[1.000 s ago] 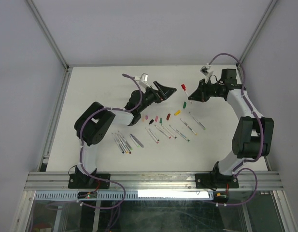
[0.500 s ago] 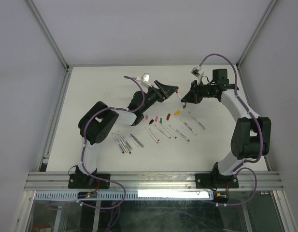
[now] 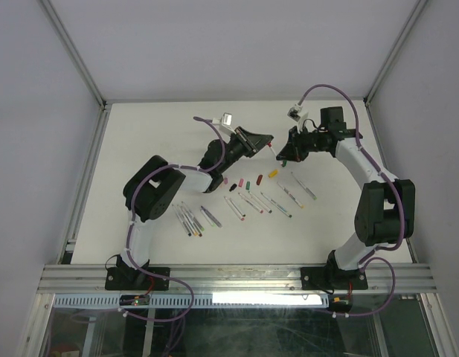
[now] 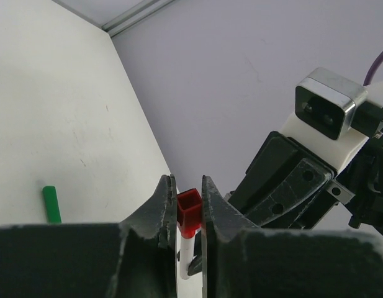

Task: Open the pen caps
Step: Pick up the pen from the center of the board.

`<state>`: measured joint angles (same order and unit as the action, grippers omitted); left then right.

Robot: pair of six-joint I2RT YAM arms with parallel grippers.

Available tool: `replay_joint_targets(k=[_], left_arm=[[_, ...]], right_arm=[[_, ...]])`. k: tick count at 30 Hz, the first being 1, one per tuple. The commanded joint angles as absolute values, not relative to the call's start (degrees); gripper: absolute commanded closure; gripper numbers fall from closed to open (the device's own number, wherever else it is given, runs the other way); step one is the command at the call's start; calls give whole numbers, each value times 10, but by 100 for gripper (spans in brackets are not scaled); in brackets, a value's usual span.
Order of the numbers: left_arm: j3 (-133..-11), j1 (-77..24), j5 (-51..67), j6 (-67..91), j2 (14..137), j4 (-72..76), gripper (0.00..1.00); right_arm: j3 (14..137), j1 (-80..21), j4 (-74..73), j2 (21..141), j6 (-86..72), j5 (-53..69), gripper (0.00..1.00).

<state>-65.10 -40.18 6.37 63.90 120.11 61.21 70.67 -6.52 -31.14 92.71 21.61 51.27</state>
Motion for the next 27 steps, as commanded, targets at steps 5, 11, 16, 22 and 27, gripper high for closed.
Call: replay_joint_targets(k=[5,11,16,22,27], left_arm=[[-649,-409,79,631,1191,664,100],[-646,-412,103,637,1192,702,100],[-648,-412,105,645,1198,717,100],[-656,-411,106,640,1201,716,100],[-677,-362,84,610,1188,737,100]], right_arm=[[721,-55,-297,920,190,537,68],[703,-52,-264,909,151,574,36],[703,-66,-257,913,139,556,39],[706,-81,-263,914,147,549,76],[709,-82,-290,910,177,527,100]])
